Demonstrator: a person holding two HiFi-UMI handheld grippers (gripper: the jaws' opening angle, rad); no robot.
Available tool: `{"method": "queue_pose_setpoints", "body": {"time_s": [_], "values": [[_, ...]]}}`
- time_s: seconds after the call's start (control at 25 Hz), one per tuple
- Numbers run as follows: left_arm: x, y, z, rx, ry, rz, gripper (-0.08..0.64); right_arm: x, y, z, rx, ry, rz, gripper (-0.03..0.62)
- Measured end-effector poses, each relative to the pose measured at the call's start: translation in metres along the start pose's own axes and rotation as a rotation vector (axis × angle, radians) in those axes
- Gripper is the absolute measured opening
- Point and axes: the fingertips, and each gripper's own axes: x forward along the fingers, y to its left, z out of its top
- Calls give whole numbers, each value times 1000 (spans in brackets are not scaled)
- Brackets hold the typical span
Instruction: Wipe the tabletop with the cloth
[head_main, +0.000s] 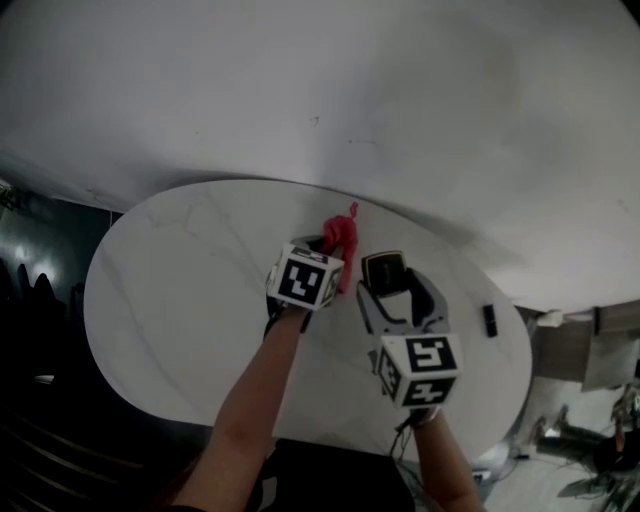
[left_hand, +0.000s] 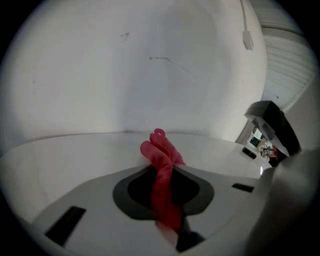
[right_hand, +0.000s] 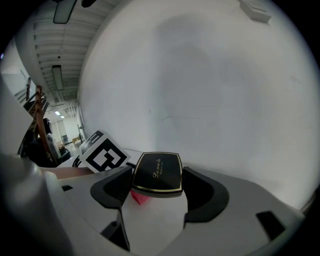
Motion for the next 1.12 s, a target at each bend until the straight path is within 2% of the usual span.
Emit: {"method": "queue_pose_setpoints", "body": {"time_s": [0.2, 0.44, 0.6, 0.72, 0.84, 1.0, 1.12], "values": [[-41, 82, -24, -87, -25, 130, 64, 27, 56, 6, -58, 17, 115, 310], [-95, 169, -63, -214, -60, 271, 64, 46, 107, 5, -108, 40, 207, 310], [-125, 199, -83, -291, -70, 348, 64, 44, 119, 5, -114, 37, 219, 310], [-143, 197, -85, -292, -88, 383, 64, 35, 115, 7, -108, 29, 204, 310], [-145, 169, -68, -281, -144, 317, 64, 22, 99, 10, -94, 13, 159, 310], [-125, 97, -31, -245, -205, 135, 64, -5, 64, 6, -60, -7, 70, 310], [-98, 30, -10, -184, -204, 3, 64, -28, 32, 0, -21, -20, -11, 310]]}}
